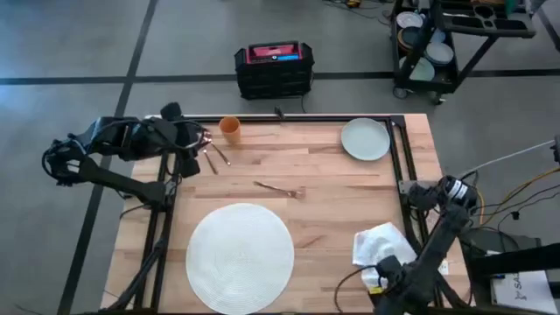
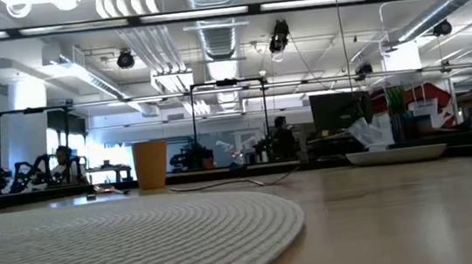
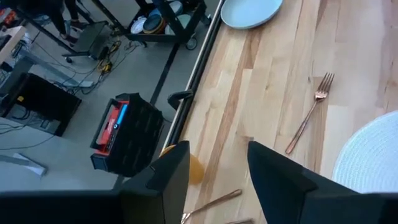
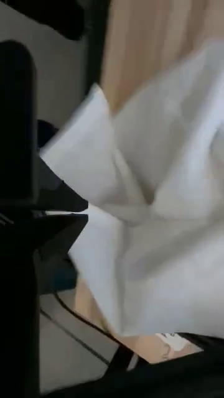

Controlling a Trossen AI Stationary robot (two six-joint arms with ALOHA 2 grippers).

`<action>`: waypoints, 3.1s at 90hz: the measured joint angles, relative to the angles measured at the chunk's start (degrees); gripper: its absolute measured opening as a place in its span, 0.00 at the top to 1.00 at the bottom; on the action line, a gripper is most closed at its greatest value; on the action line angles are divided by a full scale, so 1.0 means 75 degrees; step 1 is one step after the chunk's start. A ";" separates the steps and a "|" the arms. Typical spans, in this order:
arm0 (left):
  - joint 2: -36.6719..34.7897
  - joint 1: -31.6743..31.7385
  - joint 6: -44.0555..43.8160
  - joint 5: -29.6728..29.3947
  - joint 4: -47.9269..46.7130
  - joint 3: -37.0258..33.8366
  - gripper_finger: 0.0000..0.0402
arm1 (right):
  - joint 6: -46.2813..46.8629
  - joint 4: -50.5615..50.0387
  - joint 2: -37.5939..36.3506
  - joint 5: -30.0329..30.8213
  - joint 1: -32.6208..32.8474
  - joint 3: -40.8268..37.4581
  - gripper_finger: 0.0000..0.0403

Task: Set table place
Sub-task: Fold the white napkin

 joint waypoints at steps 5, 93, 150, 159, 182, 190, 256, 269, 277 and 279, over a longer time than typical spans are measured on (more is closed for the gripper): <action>0.0002 0.0000 0.0000 0.0000 0.0015 0.0000 0.64 | -0.0073 0.0244 0.0064 -0.0087 0.0018 -0.0274 1.00; 0.0009 0.0000 -0.0198 0.0023 0.0029 0.0000 0.64 | -0.6001 0.3602 -0.1261 0.4428 -0.5435 -0.3602 1.00; -0.0038 -0.0006 -0.0191 0.0020 -0.0011 0.0001 0.68 | -0.5335 0.3273 -0.3112 0.5044 -0.3422 -0.1571 0.89; -0.0061 -0.0006 -0.0148 0.0017 -0.0017 -0.0001 0.67 | -0.5503 0.3181 -0.2749 0.4798 -0.2969 -0.1332 0.76; -0.0090 0.0000 -0.0192 0.0013 -0.0035 -0.0001 0.64 | -0.8356 0.2473 -0.1459 0.3208 -0.3572 -0.0387 0.47; -0.0090 0.0000 -0.0264 0.0013 -0.0146 0.0001 0.64 | -0.9465 0.1384 -0.0886 0.2576 -0.3872 0.0134 0.43; 0.0064 0.0000 -0.0597 -0.0143 -0.0393 0.0001 0.62 | -1.5089 0.0007 0.0919 0.2725 -0.4700 0.1408 0.38; 0.0183 0.0000 -0.0597 -0.0184 -0.0399 0.0000 0.57 | -1.5332 0.0007 0.1252 0.2791 -0.4703 0.1388 0.35; 0.0247 0.0000 -0.0597 -0.0185 -0.0402 0.0001 0.55 | -1.5307 0.0010 0.1341 0.2792 -0.4703 0.1370 0.35; 0.0258 0.0000 -0.0597 -0.0184 -0.0405 0.0001 0.54 | -1.5287 0.0013 0.1345 0.2789 -0.4702 0.1362 0.35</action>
